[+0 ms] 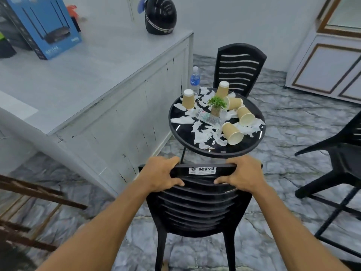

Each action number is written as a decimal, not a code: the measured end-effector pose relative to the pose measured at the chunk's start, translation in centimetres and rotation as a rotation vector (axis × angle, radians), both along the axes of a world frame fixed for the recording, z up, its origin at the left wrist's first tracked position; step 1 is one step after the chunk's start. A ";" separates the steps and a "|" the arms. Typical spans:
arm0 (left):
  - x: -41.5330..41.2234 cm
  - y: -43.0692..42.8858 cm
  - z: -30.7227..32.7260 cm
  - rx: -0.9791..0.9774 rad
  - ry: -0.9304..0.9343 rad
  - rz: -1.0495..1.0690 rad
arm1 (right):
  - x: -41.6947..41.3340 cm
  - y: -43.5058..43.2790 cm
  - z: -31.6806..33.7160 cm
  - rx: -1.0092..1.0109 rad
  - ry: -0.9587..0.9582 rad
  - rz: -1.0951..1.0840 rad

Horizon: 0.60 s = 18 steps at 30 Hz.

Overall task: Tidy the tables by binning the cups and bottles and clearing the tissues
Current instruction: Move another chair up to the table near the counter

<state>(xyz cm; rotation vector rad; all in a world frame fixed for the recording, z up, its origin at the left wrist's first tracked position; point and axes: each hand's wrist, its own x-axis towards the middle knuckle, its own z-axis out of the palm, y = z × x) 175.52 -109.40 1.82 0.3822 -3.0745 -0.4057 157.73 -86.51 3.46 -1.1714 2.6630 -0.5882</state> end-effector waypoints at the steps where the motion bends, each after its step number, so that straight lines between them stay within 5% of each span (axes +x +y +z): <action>1: -0.6 -0.1 0.2 0.009 -0.015 -0.009 | -0.1 0.1 0.0 -0.007 -0.006 -0.016; 18: 3.3 -14.2 0.7 0.024 0.034 0.232 | 1.1 -16.0 -1.6 -0.056 -0.019 0.108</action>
